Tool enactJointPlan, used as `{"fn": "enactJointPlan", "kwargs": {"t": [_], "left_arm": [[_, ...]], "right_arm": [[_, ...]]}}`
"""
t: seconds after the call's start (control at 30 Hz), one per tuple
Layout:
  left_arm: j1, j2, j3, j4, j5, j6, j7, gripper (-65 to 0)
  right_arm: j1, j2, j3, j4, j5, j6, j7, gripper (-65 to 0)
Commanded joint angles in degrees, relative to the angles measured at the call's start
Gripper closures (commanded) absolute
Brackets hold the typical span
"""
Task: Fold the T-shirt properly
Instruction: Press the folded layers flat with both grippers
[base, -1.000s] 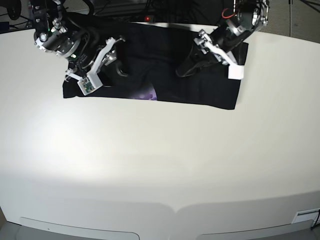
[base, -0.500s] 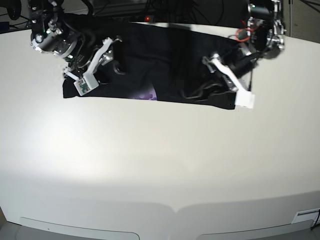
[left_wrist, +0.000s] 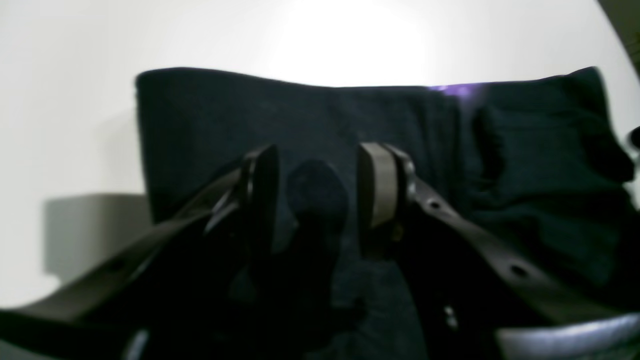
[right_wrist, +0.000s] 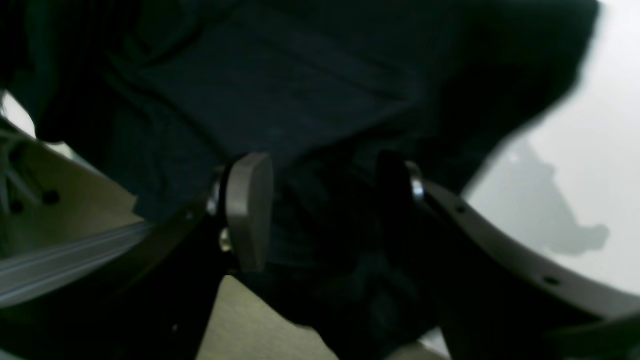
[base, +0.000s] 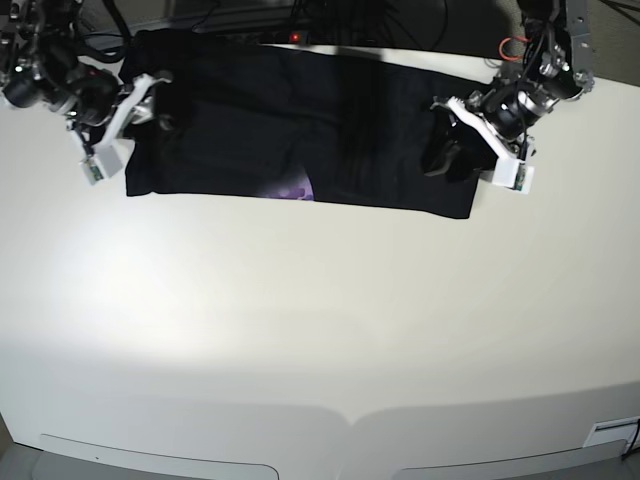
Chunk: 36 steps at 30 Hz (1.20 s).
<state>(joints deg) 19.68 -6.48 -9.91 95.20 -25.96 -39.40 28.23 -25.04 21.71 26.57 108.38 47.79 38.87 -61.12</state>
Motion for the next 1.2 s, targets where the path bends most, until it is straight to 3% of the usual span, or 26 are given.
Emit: {"fn": "enactJointPlan", "kwargs": {"t": [0.0, 0.2, 0.33, 0.4, 0.47, 0.7, 0.8, 0.9, 1.03, 1.17], "left_arm": [[-0.4, -0.2, -0.1, 0.7, 0.3, 0.5, -2.4, -24.5], [-1.1, -0.2, -0.1, -7.5, 5.6, 3.0, -12.0, -24.4], [-3.1, -0.3, -0.1, -13.9, 10.3, 3.5, -12.9, -24.4], [-3.8, -0.3, -0.2, -16.0, 12.6, 6.4, -12.9, -24.4], [-3.7, -1.0, -0.2, -16.5, 12.6, 8.4, -12.9, -24.5], [-3.5, -4.2, -0.2, -16.5, 12.1, 8.3, -12.7, -24.4], [-3.3, -4.9, -0.2, -16.5, 9.7, 8.1, -12.5, -24.4], [-3.5, -4.9, -0.2, -16.5, 8.7, 7.6, -12.5, -24.4], [-3.5, -5.0, -0.2, -16.5, 7.7, 7.5, -12.5, -24.4], [-3.5, -5.0, -0.2, -16.5, 7.7, 7.5, -12.5, -24.4]], "right_arm": [[0.1, 0.8, 1.9, 1.0, 2.0, 0.4, 0.0, -33.4], [0.0, 0.8, 7.8, 0.9, 3.6, 1.1, -8.3, -33.4], [-1.0, 0.8, 9.0, 0.9, 3.4, 1.1, -8.6, -33.4], [-1.7, 0.8, 9.0, 0.9, 3.2, 1.1, -8.5, -33.4], [-1.8, 0.8, 9.0, 0.7, 3.2, 1.1, -8.5, -33.4], [-0.1, 0.8, 9.0, -8.3, 0.4, 1.1, -1.7, -33.4], [2.4, 0.8, 9.0, -14.7, -0.6, 1.1, -1.7, -33.4], [4.4, 0.8, 8.9, -18.1, 2.2, 1.1, -3.1, -33.4], [5.2, 0.8, 7.5, -18.8, 6.5, 1.1, -5.8, -33.4], [5.2, 0.8, 3.2, -18.8, 6.4, 1.1, -5.8, -33.4]]}}
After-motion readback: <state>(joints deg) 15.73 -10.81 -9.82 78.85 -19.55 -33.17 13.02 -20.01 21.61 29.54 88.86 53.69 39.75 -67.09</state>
